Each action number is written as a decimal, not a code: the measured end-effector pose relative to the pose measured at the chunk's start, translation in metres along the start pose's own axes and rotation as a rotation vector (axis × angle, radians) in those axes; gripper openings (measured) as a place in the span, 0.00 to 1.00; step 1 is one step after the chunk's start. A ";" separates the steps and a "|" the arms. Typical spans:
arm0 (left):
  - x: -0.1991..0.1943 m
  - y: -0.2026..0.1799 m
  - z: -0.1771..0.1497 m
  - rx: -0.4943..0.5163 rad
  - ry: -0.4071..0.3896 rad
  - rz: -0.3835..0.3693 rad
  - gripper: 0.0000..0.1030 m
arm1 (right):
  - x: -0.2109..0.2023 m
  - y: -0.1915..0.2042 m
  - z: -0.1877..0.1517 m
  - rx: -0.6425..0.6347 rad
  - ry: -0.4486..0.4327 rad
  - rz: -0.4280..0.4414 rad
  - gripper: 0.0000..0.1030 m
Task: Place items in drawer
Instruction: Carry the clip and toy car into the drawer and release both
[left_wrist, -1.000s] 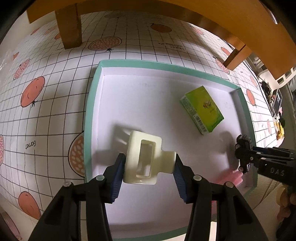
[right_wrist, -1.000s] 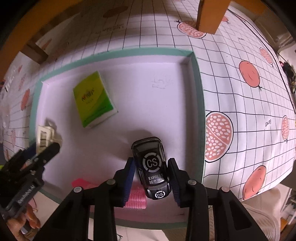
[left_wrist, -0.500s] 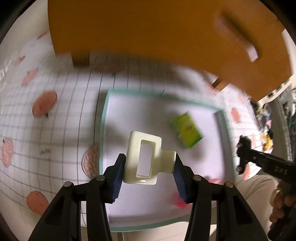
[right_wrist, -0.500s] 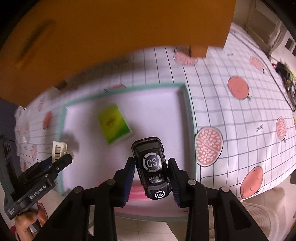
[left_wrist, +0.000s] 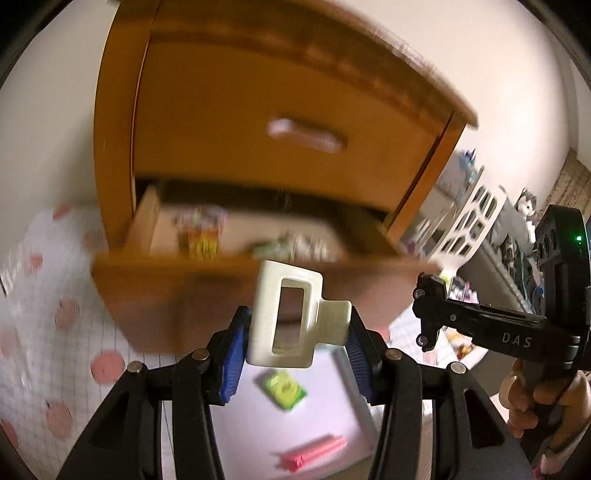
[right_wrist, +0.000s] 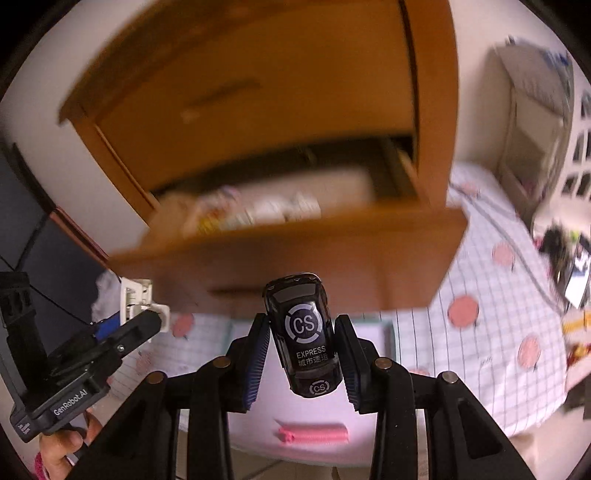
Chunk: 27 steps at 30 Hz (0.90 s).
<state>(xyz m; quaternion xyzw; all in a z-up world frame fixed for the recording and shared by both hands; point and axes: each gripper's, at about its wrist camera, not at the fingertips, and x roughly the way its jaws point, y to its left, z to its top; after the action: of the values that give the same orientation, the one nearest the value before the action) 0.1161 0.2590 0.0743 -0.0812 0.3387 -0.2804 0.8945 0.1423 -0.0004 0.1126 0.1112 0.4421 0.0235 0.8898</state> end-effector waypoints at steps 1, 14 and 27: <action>-0.002 -0.001 0.006 0.004 -0.011 0.000 0.50 | -0.008 0.005 0.009 -0.014 -0.021 0.000 0.38; -0.007 -0.004 0.066 0.031 -0.100 0.034 0.50 | -0.033 0.034 0.081 -0.064 -0.107 -0.051 0.38; 0.033 0.026 0.075 -0.029 -0.036 0.088 0.50 | 0.009 0.048 0.100 -0.101 -0.052 -0.120 0.38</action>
<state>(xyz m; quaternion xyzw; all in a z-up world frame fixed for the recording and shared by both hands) 0.1967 0.2592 0.1042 -0.0842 0.3299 -0.2342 0.9106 0.2296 0.0299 0.1750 0.0400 0.4228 -0.0107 0.9053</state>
